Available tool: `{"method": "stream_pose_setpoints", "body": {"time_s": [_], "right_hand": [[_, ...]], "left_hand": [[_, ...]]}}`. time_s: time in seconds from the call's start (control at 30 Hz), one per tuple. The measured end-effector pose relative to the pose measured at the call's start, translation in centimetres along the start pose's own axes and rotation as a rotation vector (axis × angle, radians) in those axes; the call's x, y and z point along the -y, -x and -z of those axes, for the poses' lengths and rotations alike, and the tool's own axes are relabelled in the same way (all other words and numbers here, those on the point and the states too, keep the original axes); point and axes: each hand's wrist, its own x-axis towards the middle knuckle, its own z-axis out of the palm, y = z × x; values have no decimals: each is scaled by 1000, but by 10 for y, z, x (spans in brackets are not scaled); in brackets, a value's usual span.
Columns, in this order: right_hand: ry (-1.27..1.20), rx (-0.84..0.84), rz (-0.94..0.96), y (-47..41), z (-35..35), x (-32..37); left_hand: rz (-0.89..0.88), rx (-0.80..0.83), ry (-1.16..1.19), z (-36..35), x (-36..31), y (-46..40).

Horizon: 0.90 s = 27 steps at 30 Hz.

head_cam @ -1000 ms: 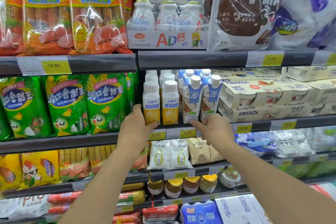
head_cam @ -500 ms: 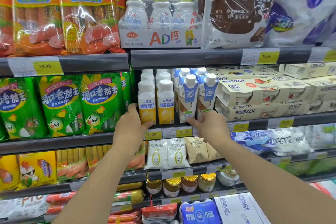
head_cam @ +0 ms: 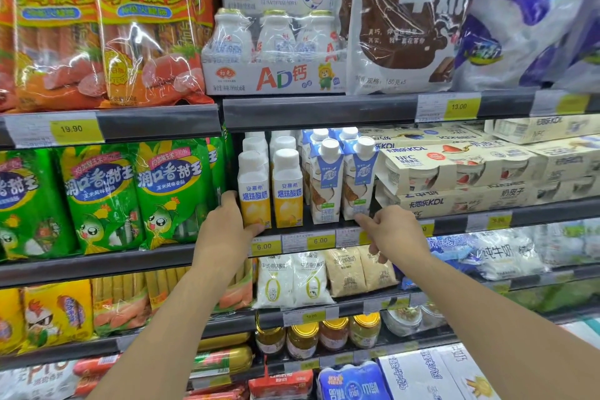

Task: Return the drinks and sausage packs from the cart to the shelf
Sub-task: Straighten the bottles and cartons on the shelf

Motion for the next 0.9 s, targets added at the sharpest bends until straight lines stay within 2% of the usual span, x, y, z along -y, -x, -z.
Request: {"method": "stream_pose_setpoints", "body": {"time_s": [0.53, 0.7, 0.9], "right_hand": [[-3, -7, 17, -4, -1, 0], [24, 8, 60, -1, 0, -6], [98, -42, 157, 4, 2, -4]], "left_hand": [[-1, 8, 0, 2, -1, 0], [-7, 65, 0, 11, -1, 7], [-97, 131, -98, 23, 12, 18]]}}
